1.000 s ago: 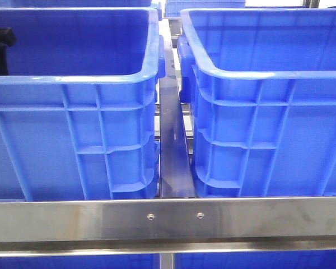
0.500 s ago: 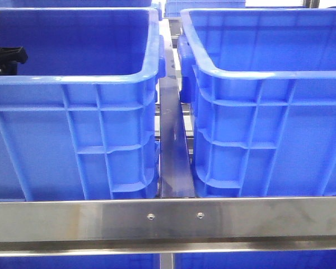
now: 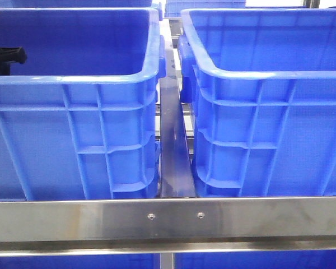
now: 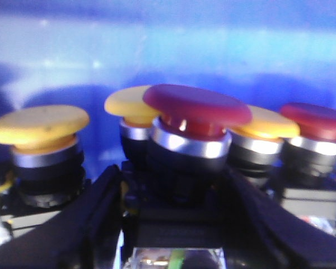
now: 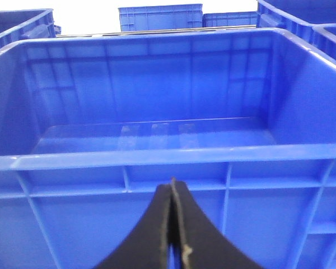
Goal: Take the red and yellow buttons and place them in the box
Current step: 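Close the left gripper on the red button and lift it, then carry the red button toward the right gripper and grasp it there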
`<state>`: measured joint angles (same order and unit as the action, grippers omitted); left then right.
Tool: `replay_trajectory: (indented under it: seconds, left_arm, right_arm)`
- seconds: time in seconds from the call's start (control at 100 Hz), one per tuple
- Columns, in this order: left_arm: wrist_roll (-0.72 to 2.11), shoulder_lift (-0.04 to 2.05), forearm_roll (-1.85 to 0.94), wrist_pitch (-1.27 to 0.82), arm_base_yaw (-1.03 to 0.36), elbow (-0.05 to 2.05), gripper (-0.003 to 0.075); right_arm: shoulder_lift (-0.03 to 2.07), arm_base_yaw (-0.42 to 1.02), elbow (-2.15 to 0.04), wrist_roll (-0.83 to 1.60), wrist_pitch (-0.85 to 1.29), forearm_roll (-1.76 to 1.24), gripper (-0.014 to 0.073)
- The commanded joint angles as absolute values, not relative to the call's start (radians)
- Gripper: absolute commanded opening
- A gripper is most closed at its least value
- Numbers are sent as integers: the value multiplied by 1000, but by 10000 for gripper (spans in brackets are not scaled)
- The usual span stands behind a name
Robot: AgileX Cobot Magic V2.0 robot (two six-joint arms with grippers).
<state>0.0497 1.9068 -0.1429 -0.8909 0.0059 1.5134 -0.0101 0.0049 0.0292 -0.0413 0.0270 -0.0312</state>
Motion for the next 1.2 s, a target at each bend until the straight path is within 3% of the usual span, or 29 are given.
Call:
replay_trajectory:
  seconds: [0.0,0.46,1.19]
  left_arm:
    - [75,1808,-166,-851,2,1546,176]
    - [205,1574,-208,-918,-75,1542,176]
    - [258,1509,-219,-938,-586,1542,176]
  right_arm:
    - [-34,1,12,-31,-50,-30,-60]
    - [-34,1,12,-31,-50,-30,-60]
    - [-34,1,12,-31,-58,-26,-60]
